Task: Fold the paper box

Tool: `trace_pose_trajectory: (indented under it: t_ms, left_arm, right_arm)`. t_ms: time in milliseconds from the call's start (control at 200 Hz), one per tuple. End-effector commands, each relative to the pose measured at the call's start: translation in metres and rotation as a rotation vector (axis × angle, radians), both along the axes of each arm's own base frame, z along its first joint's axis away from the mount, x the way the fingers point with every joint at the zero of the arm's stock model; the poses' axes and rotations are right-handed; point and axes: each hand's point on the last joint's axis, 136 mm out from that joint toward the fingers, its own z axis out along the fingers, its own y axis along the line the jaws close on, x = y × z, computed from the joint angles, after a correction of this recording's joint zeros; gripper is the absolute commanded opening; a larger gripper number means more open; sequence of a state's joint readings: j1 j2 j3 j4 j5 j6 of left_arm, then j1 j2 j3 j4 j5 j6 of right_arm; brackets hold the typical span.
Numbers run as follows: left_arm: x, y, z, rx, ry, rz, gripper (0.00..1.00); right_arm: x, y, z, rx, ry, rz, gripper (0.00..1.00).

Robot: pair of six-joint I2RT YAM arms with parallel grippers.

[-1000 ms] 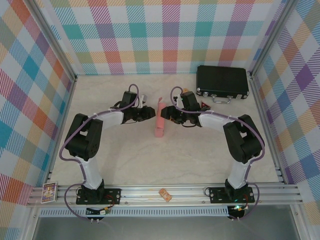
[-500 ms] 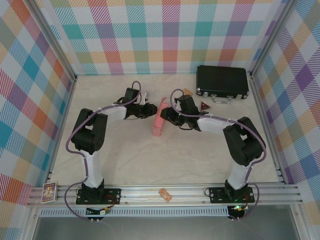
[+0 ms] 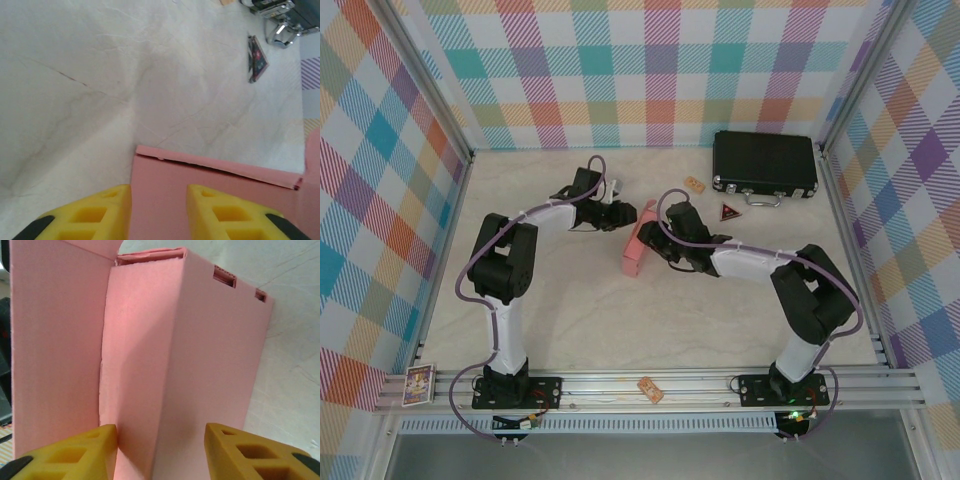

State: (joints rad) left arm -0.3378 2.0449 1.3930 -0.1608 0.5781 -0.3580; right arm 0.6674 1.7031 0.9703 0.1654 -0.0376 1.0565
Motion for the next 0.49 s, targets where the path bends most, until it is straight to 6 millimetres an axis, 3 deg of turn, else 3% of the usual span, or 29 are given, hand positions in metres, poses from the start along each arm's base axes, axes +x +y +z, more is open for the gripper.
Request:
trace_pose_trajectory:
  t_ms: [0,115,305,490]
  left_arm:
    - [0.009,0.014,0.039,0.075,-0.098,0.038,0.36]
    - [0.014,0.029,0.064,0.143,-0.177,0.089,0.42]
    - [0.002,0.061,0.095,0.262,-0.246,0.188,0.56]
    - [-0.027,0.054,0.123,0.342,-0.287,0.126,0.77]
  right_arm:
    - [-0.004,-0.018,0.006,-0.089,-0.013,-0.032,0.51]
    - [-0.008,-0.031,0.016,-0.138,-0.044,-0.029,0.53]
    - [-0.015,-0.056,0.026,-0.233,-0.090,0.012,0.55]
    - [-0.021,-0.094,0.030,-0.319,-0.118,0.014,0.56]
